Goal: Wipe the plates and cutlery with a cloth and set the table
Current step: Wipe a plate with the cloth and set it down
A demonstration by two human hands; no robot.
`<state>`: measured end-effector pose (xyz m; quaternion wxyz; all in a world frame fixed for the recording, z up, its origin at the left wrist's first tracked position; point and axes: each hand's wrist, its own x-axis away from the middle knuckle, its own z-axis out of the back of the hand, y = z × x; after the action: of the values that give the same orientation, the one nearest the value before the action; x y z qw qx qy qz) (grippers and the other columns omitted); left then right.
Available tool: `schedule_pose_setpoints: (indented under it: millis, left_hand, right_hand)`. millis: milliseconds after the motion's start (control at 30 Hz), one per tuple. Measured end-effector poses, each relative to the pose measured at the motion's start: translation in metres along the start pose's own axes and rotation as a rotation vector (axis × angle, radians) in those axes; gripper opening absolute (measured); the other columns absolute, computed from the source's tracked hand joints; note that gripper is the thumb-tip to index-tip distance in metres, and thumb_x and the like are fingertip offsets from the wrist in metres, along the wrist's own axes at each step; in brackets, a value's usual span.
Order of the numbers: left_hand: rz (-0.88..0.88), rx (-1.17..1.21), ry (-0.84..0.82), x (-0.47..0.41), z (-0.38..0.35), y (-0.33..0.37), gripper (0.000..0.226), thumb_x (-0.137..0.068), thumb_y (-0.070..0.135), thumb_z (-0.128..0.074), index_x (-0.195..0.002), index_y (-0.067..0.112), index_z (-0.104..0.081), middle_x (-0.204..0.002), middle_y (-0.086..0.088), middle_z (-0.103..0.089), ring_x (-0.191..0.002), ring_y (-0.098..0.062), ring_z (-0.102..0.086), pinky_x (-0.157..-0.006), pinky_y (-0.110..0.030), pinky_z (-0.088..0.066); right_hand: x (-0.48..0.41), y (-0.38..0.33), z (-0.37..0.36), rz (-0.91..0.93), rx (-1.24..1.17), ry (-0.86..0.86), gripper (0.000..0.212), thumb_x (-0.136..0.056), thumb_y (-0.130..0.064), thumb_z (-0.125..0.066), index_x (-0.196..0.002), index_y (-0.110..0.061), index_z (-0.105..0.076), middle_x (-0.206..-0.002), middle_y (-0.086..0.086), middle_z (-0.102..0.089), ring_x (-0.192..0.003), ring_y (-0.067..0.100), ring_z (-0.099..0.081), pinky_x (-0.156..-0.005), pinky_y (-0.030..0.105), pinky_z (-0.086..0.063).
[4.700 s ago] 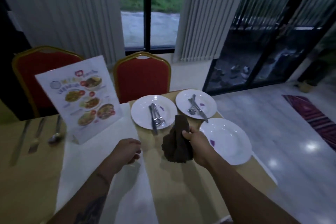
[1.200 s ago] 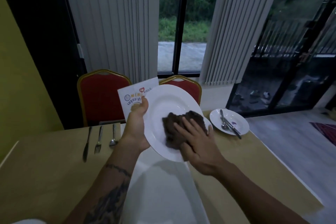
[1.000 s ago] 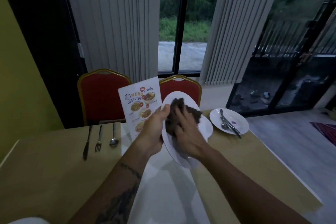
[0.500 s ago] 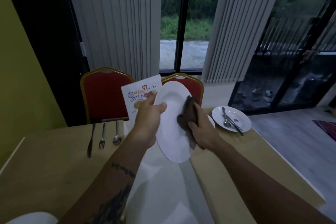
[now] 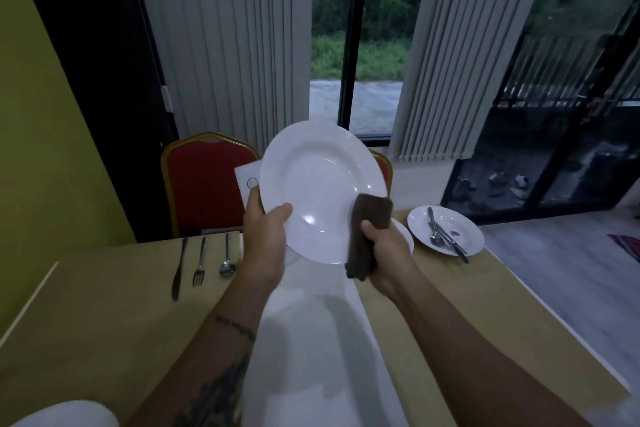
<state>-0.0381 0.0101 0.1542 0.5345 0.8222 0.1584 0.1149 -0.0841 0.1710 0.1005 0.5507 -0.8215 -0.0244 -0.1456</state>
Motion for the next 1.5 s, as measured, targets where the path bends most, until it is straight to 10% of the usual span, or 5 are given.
schedule_pose_setpoints:
  millis: [200, 500, 900, 1200, 1500]
  left_hand:
    - [0.296, -0.327, -0.095, -0.012, 0.026, 0.007, 0.045, -0.089, -0.013, -0.047, -0.121, 0.017, -0.057, -0.100, -0.001, -0.066, -0.089, -0.020, -0.064, -0.064, -0.032, -0.056]
    - [0.331, -0.227, -0.061, 0.034, 0.006, -0.034, 0.042, -0.086, -0.015, -0.053, -0.121, 0.009, -0.058, -0.117, -0.015, -0.068, -0.101, -0.038, -0.068, -0.083, -0.047, -0.060]
    - [0.213, -0.194, 0.258, 0.060, 0.057, -0.011, 0.039, -0.083, -0.016, -0.049, -0.111, 0.005, -0.066, -0.108, -0.014, -0.074, -0.090, -0.028, -0.072, -0.065, -0.033, -0.061]
    - [0.319, -0.152, 0.254, 0.073, 0.100, -0.029, 0.033, -0.088, -0.009, -0.052, -0.115, 0.002, -0.067, -0.109, -0.017, -0.074, -0.098, -0.030, -0.071, -0.072, -0.035, -0.061]
    - [0.343, 0.105, 0.565, 0.015, 0.268, -0.029, 0.026, -0.094, -0.008, -0.052, -0.118, 0.000, -0.055, -0.104, -0.016, -0.067, -0.105, -0.035, -0.064, -0.087, -0.043, -0.056]
  right_hand:
    - [-0.012, -0.046, 0.007, 0.345, 0.590, 0.014, 0.036, -0.094, -0.007, -0.056, -0.128, -0.020, -0.051, -0.106, 0.002, -0.063, -0.106, 0.029, -0.060, -0.084, 0.034, -0.044]
    - [-0.042, -0.018, -0.011, 0.704, 1.511, -0.026, 0.085, -0.092, -0.026, -0.056, -0.160, -0.020, -0.005, -0.167, 0.014, -0.005, -0.153, 0.038, -0.004, -0.123, 0.058, -0.005]
    - [-0.008, 0.027, -0.029, 0.891, 1.076, -1.221, 0.055, -0.091, -0.013, -0.049, -0.143, -0.031, -0.053, -0.153, -0.013, -0.045, -0.143, 0.010, -0.036, -0.121, 0.036, -0.029]
    - [0.011, 0.072, -0.103, 0.987, 1.259, -1.098, 0.072, -0.072, -0.021, -0.064, -0.143, -0.015, -0.052, -0.148, 0.008, -0.052, -0.135, 0.033, -0.046, -0.112, 0.052, -0.037]
    - [0.033, 0.121, -0.157, 0.507, 0.974, -0.957, 0.032, -0.094, 0.004, -0.055, -0.112, -0.017, -0.071, -0.104, -0.001, -0.071, -0.096, 0.001, -0.063, -0.083, 0.013, -0.049]
